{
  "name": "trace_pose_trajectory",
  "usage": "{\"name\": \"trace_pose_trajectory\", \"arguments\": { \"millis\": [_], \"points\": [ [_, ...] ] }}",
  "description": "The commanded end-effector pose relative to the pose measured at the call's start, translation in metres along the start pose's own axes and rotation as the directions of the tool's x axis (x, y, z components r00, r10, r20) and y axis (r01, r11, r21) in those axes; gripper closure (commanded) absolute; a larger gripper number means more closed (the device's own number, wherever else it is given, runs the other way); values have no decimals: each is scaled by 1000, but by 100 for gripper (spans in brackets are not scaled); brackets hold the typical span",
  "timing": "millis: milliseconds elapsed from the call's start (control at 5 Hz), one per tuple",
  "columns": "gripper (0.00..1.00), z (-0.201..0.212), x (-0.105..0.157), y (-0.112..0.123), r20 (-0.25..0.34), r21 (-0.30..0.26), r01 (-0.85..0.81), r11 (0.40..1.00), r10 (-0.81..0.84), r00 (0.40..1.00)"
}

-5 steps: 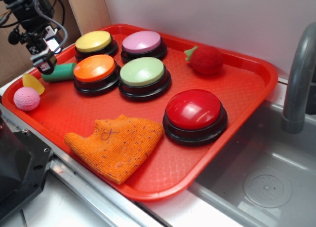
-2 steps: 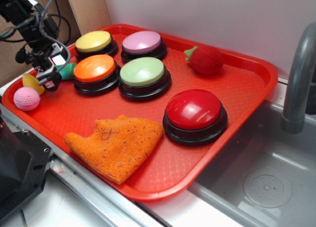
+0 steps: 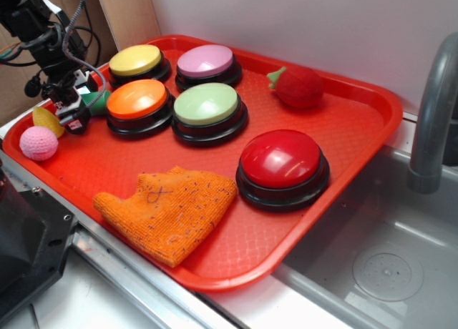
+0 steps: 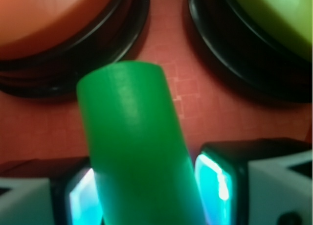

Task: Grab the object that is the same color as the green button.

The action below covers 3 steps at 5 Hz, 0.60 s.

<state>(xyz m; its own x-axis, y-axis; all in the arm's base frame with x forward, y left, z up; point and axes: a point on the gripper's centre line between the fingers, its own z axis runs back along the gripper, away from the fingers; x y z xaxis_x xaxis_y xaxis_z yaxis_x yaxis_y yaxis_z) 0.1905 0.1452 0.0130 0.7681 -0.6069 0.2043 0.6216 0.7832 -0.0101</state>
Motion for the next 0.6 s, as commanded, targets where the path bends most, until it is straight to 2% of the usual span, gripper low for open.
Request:
{"name": "trace_pose_trajectory", "arguments": {
  "millis": [0, 200, 400],
  "points": [
    [100, 37, 17, 1, 29, 48, -235, 971, 234, 972],
    [100, 57, 22, -4, 43, 13, -391, 920, 391, 920],
    [100, 85, 39, -18, 41, -25, -501, 865, 502, 864]
  ]
}}
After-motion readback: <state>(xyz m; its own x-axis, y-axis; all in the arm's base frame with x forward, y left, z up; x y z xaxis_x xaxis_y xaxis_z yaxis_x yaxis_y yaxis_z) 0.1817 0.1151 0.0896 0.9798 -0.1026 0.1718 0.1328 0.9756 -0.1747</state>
